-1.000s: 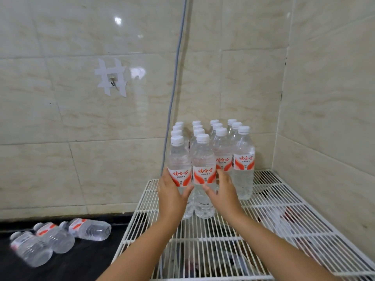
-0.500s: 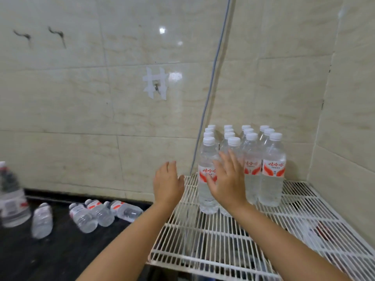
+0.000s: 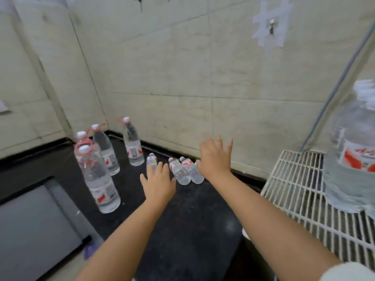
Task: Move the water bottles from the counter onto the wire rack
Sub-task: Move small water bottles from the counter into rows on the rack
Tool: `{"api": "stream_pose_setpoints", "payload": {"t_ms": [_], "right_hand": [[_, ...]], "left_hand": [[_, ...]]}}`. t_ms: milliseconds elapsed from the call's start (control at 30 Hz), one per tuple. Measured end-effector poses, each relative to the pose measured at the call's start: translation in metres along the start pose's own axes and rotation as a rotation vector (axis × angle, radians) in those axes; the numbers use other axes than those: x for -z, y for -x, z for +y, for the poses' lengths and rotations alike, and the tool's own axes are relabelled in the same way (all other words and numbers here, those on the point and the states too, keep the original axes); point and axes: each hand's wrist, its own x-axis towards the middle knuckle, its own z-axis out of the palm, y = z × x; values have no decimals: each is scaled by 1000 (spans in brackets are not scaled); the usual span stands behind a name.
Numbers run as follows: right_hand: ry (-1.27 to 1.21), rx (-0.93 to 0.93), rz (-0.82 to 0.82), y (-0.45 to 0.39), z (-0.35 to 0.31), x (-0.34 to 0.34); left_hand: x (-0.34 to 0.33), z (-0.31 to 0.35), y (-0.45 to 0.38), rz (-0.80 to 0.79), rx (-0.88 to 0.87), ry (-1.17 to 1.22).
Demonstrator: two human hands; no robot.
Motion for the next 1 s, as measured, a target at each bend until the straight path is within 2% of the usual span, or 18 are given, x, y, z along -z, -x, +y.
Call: {"api": "stream_pose_setpoints", "payload": {"t_ms": [133,300,467,600,733,867,1000], "right_hand": [[-3,-67,-54,-41,-29,-68],[64,-195,-171,-90,-39,-156],[81,-400,-347,-112,-9,-230],[111,-541,-464,-116,35,-267],[74,-537,-499,-125,63,-290],[149,-461,-508,-128,73,-303],[159,-463,-468,-128,68,-303]], "left_hand": [[-41,-38,-47,-136,24,-28],[-102,-74,-124,-264,-42,-13],[-167,-80,-190,-355,-178,33],[-208,-51,-232,-354,-353,94],[-238,-12,-267,-427,-448,149],[-266,6,-277,-544,-498,49],[-267,7,-274,-580,-559,-25]]}}
